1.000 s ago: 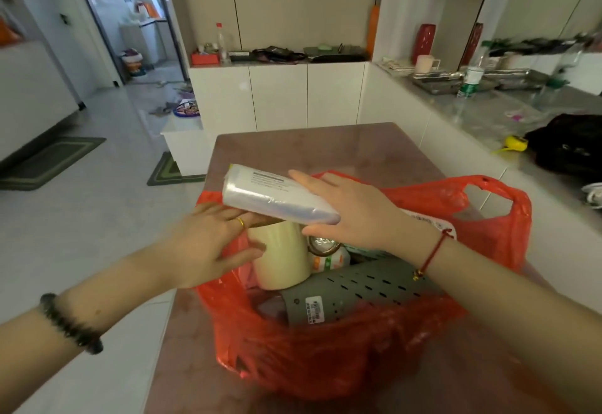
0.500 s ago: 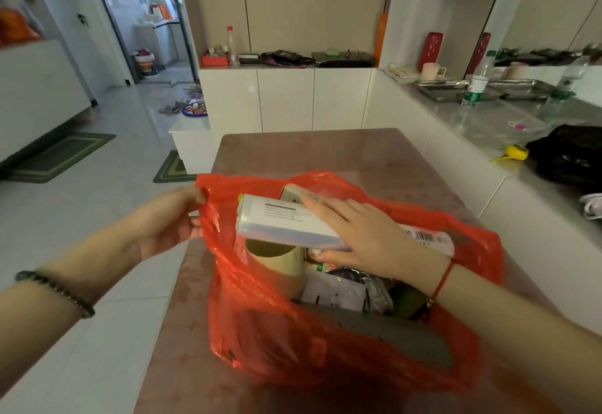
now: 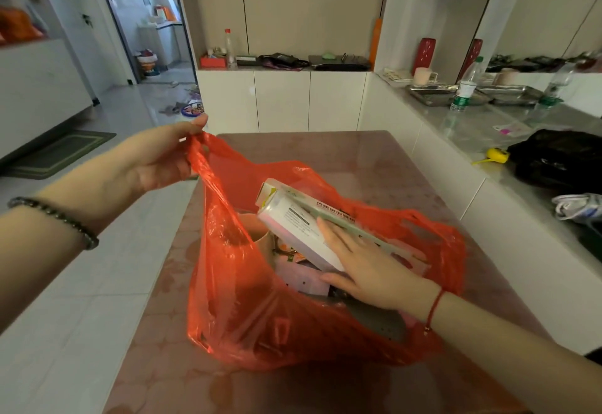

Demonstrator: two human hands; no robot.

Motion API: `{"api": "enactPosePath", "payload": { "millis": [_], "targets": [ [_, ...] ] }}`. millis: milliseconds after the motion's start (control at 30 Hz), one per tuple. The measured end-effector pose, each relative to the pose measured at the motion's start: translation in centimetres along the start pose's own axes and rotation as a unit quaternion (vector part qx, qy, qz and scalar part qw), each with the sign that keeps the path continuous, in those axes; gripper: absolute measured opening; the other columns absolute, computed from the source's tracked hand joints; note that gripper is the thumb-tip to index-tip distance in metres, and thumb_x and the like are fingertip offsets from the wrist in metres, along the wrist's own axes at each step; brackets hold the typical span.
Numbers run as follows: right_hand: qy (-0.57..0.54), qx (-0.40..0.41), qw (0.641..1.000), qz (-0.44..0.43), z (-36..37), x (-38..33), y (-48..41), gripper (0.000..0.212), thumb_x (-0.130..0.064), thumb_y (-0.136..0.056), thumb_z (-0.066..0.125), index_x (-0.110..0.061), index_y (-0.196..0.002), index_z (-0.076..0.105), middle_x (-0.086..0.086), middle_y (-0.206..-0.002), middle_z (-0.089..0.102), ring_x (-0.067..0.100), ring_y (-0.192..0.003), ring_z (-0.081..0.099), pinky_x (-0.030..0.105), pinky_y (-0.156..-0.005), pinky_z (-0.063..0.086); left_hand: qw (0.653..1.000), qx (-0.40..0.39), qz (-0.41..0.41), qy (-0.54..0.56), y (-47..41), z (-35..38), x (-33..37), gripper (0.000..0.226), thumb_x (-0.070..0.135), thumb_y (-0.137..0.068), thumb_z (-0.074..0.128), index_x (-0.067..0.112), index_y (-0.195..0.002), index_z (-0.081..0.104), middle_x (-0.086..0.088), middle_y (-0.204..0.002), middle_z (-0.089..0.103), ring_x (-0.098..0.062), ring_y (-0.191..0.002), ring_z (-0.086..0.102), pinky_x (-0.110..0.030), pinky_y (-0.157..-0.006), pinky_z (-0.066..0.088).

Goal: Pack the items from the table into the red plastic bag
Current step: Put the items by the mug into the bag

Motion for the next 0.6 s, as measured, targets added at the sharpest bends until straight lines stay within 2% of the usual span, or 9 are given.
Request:
{"api": "enactPosePath", "payload": {
  "millis": [33,100,167,233,300,367,433,500,600],
  "targets": [
    [0.043,0.052,0.998,-0.015,-0.8,0.4,0.2,0.076,-0.059,-0.088,0.027,-0.021,-0.145,-0.006,0.007,-0.155,0.021,0.024,-0.138,0.031,0.044,-0.113,0.029,1.000,0.005,0.000,-0.003,0.0,0.2,0.2,0.025,0.023,-0.094,0.045,0.021,-0.070,0.049,0.005,-0.043,0.050,-0.002,-0.035,0.048,-0.013,-0.043,0.047],
    [0.130,0.204,0.970,0.001,-3.7,2.1,1.1,0.067,-0.046,-0.086,0.047,-0.016,-0.142,0.028,0.012,-0.144,0.043,0.031,-0.130,0.044,0.050,-0.111,0.028,1.000,0.020,0.000,0.008,0.0,0.3,0.5,0.024,0.019,-0.095,0.043,0.021,-0.073,0.051,0.003,-0.052,0.046,-0.002,-0.034,0.047,-0.013,-0.042,0.047],
    [0.121,0.252,0.947,0.158,-6.5,6.1,2.9,0.081,-0.037,-0.077,0.064,-0.014,-0.143,0.025,0.016,-0.148,0.034,0.036,-0.135,0.035,0.049,-0.111,0.022,0.999,0.028,-0.002,0.019,0.0,0.0,0.6,0.025,0.016,-0.096,0.040,0.022,-0.076,0.053,0.003,-0.056,0.042,-0.001,-0.033,0.046,-0.013,-0.040,0.046],
    [0.043,0.141,0.943,0.300,-7.3,11.0,4.7,0.080,-0.049,-0.074,0.062,-0.010,-0.137,0.035,0.019,-0.140,0.043,0.035,-0.129,0.041,0.044,-0.103,0.035,0.999,0.023,-0.012,0.020,0.0,-0.1,0.5,0.023,0.019,-0.096,0.042,0.020,-0.074,0.051,0.004,-0.049,0.043,-0.002,-0.033,0.044,-0.013,-0.039,0.045],
    [-0.110,0.010,0.931,0.347,-6.4,13.8,6.1,0.051,-0.056,-0.075,0.056,-0.008,-0.091,0.064,0.012,-0.089,0.068,0.028,-0.091,0.064,0.028,-0.070,0.050,0.999,0.018,-0.025,0.024,0.0,0.1,0.3,0.023,0.020,-0.095,0.043,0.018,-0.073,0.049,0.004,-0.046,0.043,-0.002,-0.033,0.041,-0.014,-0.038,0.042],
    [-0.324,-0.028,0.874,0.362,-6.1,15.0,6.7,0.034,-0.034,-0.088,0.052,-0.013,-0.063,0.060,0.002,-0.054,0.063,0.018,-0.056,0.063,0.019,-0.047,0.048,0.999,0.025,-0.027,0.032,-0.1,0.2,0.4,0.022,0.017,-0.096,0.041,0.018,-0.077,0.053,0.003,-0.054,0.040,-0.003,-0.034,0.040,-0.014,-0.038,0.041],
    [-0.511,-0.010,0.785,0.351,-7.1,15.3,6.1,0.035,-0.025,-0.093,0.045,-0.016,-0.060,0.051,0.000,-0.047,0.061,0.013,-0.046,0.061,0.024,-0.052,0.050,0.998,0.030,-0.021,0.041,-0.3,0.7,0.8,0.021,0.015,-0.096,0.041,0.018,-0.082,0.056,0.003,-0.059,0.037,-0.004,-0.034,0.040,-0.015,-0.038,0.041],
    [-0.590,0.020,0.738,0.326,-9.1,15.6,4.7,0.036,-0.027,-0.094,0.040,-0.018,-0.059,0.044,-0.004,-0.043,0.053,0.014,-0.048,0.053,0.026,-0.060,0.040,0.998,0.032,-0.012,0.059,-0.6,1.5,1.6,0.022,0.014,-0.096,0.040,0.018,-0.084,0.057,0.001,-0.061,0.035,-0.004,-0.033,0.040,-0.015,-0.039,0.044],
    [-0.625,0.049,0.714,0.313,-11.6,15.5,2.6,0.035,-0.027,-0.096,0.035,-0.020,-0.062,0.040,-0.007,-0.035,0.038,0.007,-0.040,0.035,0.023,-0.056,0.027,0.995,0.039,0.005,0.089,-1.2,2.9,3.2,0.023,0.010,-0.097,0.037,0.018,-0.086,0.055,0.001,-0.054,0.043,-0.003,-0.031,0.039,-0.013,-0.041,0.045]
  ]
}}
Point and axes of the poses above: each hand's wrist, its own y-axis away from the middle knuckle, its own z-axis out of the palm, x = y × z, the point moved 6 cm from there along -y, towards the middle knuckle
